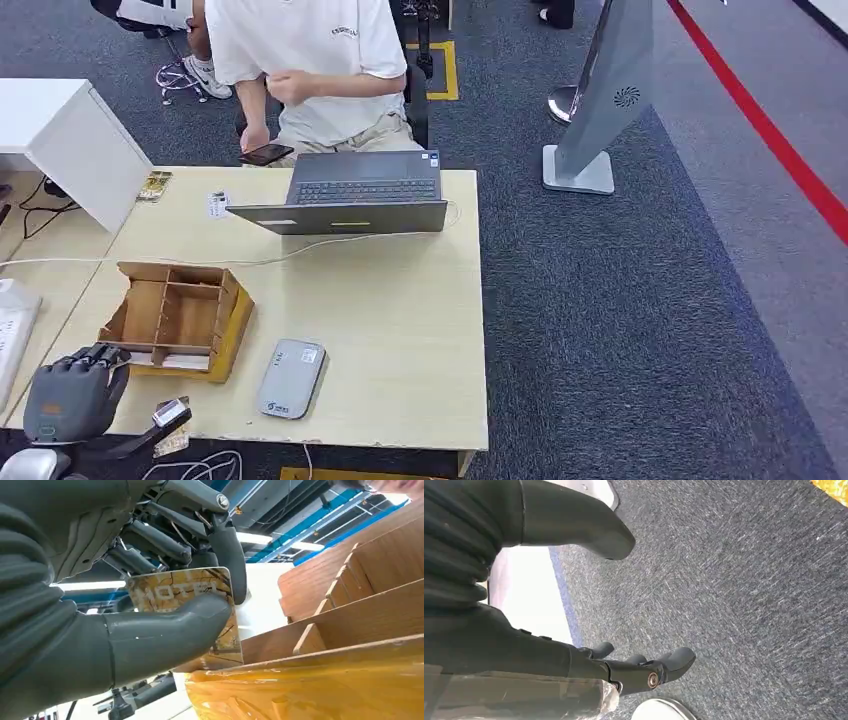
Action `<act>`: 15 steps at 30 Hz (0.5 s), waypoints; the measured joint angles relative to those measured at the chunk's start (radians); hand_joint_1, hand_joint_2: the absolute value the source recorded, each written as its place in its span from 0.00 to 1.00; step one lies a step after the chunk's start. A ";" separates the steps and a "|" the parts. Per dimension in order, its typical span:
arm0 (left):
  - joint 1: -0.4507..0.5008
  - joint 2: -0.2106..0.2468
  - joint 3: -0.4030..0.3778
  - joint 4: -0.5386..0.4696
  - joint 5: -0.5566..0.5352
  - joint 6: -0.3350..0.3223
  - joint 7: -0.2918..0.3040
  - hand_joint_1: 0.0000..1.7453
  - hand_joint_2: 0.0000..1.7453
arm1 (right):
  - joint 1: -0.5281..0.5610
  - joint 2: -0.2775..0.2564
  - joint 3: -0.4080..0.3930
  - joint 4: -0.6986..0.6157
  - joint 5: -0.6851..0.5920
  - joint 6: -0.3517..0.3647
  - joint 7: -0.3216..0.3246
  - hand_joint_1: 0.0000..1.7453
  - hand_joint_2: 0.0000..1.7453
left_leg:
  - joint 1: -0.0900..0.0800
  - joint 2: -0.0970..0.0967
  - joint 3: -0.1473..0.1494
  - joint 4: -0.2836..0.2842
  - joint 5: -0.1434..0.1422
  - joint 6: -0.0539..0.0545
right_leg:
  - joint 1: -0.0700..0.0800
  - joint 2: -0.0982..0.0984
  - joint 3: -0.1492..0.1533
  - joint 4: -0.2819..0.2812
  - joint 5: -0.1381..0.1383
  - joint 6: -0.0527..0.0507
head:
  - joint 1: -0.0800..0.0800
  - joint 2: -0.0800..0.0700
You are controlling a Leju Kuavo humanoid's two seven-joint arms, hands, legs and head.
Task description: Pass the card to the sensor for recognition and then transmit it.
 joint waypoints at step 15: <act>-0.019 -0.006 0.000 0.030 -0.022 0.007 0.005 1.00 1.00 | 0.001 0.000 0.004 0.004 0.000 -0.007 0.005 0.00 1.00 | 0.000 0.000 0.000 0.000 0.000 0.000 | 0.000 0.000 0.000 0.000 0.000 0.000 | 0.000 0.000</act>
